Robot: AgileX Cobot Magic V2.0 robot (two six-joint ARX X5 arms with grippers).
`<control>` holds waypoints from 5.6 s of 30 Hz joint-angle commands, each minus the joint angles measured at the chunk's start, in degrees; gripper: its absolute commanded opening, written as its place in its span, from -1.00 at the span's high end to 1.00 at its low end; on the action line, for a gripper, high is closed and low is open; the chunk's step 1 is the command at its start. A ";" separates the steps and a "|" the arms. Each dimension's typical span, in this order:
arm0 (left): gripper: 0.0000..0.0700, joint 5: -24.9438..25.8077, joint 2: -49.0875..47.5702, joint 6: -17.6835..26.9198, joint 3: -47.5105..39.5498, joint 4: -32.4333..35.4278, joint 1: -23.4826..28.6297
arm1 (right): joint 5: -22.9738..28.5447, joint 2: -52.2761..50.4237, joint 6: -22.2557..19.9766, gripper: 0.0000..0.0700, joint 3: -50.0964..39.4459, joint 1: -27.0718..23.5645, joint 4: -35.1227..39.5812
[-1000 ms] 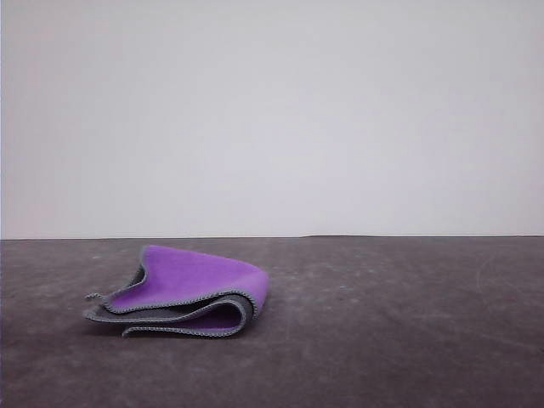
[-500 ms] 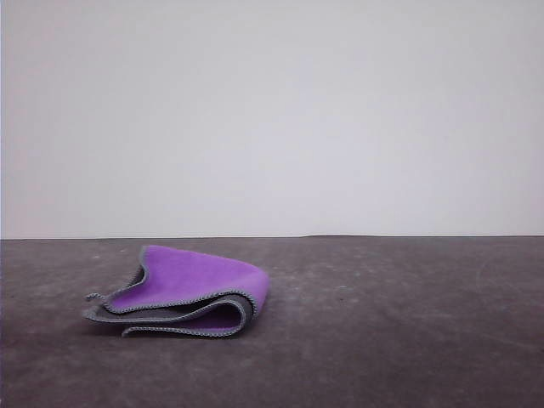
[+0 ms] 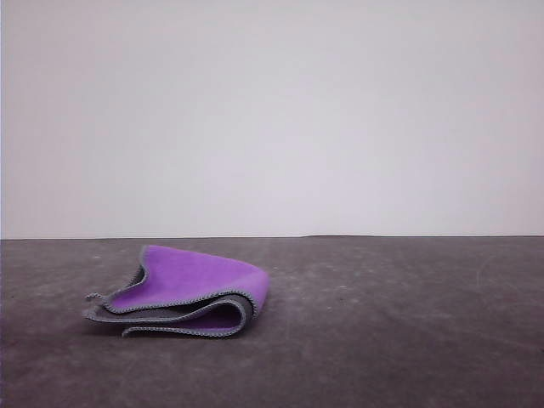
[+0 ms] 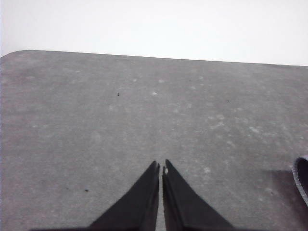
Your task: Fold clothes
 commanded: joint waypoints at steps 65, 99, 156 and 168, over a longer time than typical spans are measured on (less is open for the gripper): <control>1.00 -0.13 -0.04 0.46 -1.14 0.50 0.04 | 0.00 0.07 0.61 0.97 -0.22 -0.04 0.54; 1.00 -0.13 -0.04 0.46 -1.14 0.50 0.04 | 0.00 0.07 0.61 0.97 -0.22 -0.04 0.54; 1.00 -0.13 -0.04 0.46 -1.14 0.50 0.04 | 0.00 0.07 0.61 0.97 -0.22 -0.04 0.52; 1.00 -0.13 -0.04 0.46 -1.14 0.50 0.04 | 0.00 0.07 0.61 0.97 -0.22 -0.04 0.52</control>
